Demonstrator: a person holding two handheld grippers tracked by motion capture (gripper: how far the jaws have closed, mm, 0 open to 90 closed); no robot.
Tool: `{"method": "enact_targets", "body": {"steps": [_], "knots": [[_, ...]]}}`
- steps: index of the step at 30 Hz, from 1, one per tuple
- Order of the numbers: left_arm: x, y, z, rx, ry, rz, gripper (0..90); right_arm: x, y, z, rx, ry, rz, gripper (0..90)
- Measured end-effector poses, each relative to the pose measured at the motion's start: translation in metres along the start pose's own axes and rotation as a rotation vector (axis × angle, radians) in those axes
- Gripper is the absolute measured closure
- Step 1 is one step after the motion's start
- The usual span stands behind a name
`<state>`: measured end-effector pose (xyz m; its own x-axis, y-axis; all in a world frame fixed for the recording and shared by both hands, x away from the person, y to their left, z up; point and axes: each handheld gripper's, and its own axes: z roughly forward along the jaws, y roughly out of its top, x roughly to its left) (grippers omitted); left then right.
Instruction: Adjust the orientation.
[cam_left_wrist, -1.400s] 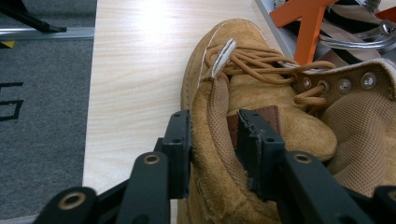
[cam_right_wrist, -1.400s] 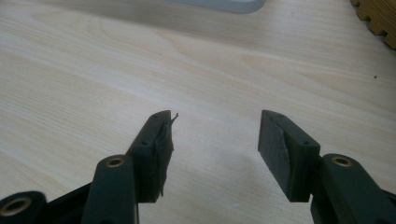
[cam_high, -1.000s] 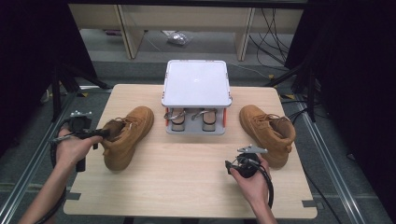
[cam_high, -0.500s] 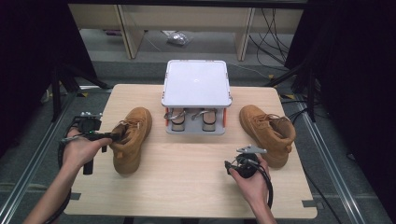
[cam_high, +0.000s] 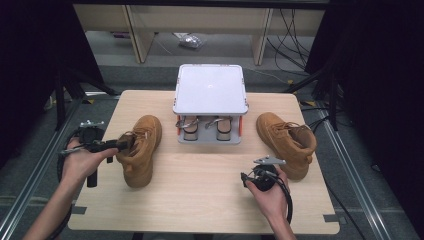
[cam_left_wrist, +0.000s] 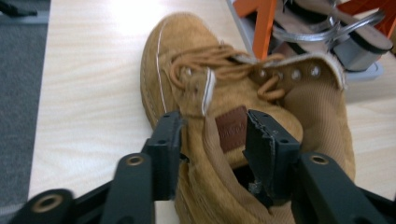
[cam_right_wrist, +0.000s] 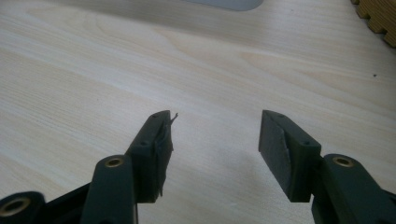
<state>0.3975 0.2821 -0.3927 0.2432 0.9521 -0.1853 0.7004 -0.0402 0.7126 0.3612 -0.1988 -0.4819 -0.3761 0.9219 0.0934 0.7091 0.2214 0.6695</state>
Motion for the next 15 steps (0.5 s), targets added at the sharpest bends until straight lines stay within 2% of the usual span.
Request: {"method": "enact_targets", "body": {"steps": [2, 6, 9, 12, 13, 15], "knots": [[-0.0003, 0.0022, -0.001, -0.01, 0.001, 0.005, 49.4, 0.0, -0.0001, -0.0002, -0.006, -0.005, 0.011, 45.1], [-0.0007, 0.0039, -0.0023, -0.017, -0.002, 0.006, 46.3, -0.0025, 0.0001, 0.0, -0.016, -0.005, 0.002, 45.1], [-0.0001, 0.0031, -0.0028, -0.031, -0.005, 0.008, 45.8, -0.0035, -0.0001, -0.0004, -0.017, -0.001, -0.002, 45.1], [0.0003, 0.0021, -0.0026, -0.047, -0.01, -0.011, 45.5, -0.0043, -0.0004, -0.0006, -0.024, 0.007, 0.004, 45.1], [0.0023, 0.0026, -0.0038, -0.035, -0.012, 0.004, 45.4, -0.0046, -0.0007, 0.0003, -0.027, 0.004, 0.015, 45.1], [0.0028, 0.003, -0.004, -0.036, -0.016, 0.003, 45.1, -0.0048, -0.0009, -0.0003, -0.015, 0.003, 0.017, 45.1]]}}
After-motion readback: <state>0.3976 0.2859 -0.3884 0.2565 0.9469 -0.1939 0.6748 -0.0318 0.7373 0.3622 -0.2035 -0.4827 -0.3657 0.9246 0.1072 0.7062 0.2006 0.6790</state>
